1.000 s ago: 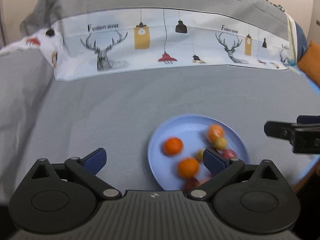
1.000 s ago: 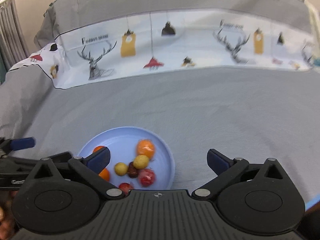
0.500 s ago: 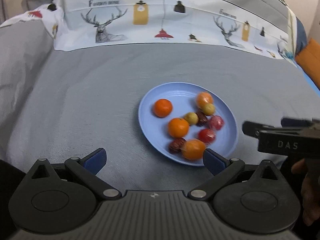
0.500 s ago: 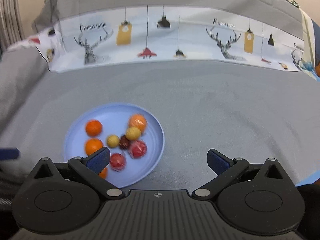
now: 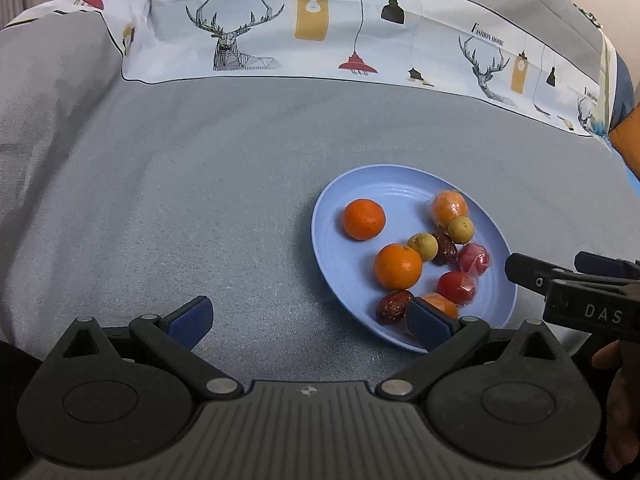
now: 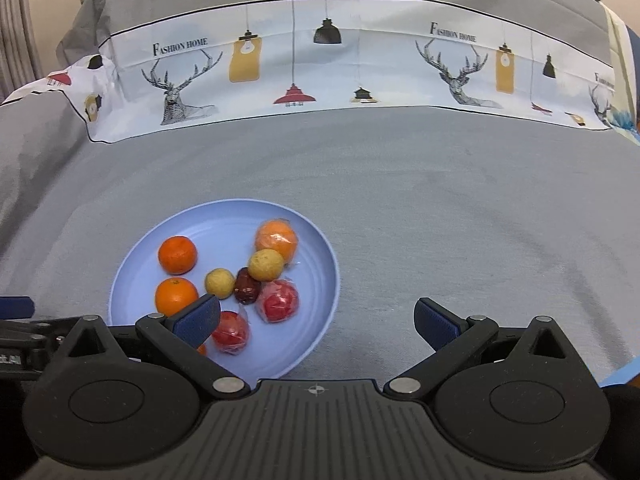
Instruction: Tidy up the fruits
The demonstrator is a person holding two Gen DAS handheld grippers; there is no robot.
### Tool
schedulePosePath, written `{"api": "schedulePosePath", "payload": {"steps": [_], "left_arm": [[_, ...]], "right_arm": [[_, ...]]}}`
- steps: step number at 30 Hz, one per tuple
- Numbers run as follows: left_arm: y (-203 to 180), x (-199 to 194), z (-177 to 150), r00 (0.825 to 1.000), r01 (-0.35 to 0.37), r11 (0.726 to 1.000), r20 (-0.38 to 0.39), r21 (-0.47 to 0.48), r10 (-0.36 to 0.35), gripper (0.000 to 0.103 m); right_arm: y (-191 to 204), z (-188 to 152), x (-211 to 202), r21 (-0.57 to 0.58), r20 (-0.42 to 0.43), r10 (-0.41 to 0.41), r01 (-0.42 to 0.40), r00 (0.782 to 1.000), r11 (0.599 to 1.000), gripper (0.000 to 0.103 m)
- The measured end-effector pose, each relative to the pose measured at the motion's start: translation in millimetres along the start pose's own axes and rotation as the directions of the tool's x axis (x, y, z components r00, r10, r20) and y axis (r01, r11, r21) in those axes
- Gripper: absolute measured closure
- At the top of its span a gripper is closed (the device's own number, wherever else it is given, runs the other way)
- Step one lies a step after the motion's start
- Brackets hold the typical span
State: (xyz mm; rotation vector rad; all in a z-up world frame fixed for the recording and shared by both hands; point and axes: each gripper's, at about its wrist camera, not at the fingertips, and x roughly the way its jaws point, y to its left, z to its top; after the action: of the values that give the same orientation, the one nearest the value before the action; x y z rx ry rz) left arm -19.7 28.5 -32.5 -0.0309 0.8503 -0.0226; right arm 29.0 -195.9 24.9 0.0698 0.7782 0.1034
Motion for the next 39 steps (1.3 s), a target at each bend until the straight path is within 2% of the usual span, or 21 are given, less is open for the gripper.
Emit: {"api": "schedulePosePath", "payload": {"steps": [11, 39], "left_arm": [[-2, 7, 0, 1.000, -0.026, 1.000, -0.008, 0.009, 0.026, 0.001], [-7, 11, -2, 1.000, -0.014, 0.999, -0.017, 0.033, 0.015, 0.001]], "right_arm": [[11, -2, 0, -0.071, 0.018, 0.019, -0.018, 1.000, 0.997, 0.001], [13, -5, -1, -0.088, 0.020, 0.019, -0.017, 1.000, 0.996, 0.001]]}}
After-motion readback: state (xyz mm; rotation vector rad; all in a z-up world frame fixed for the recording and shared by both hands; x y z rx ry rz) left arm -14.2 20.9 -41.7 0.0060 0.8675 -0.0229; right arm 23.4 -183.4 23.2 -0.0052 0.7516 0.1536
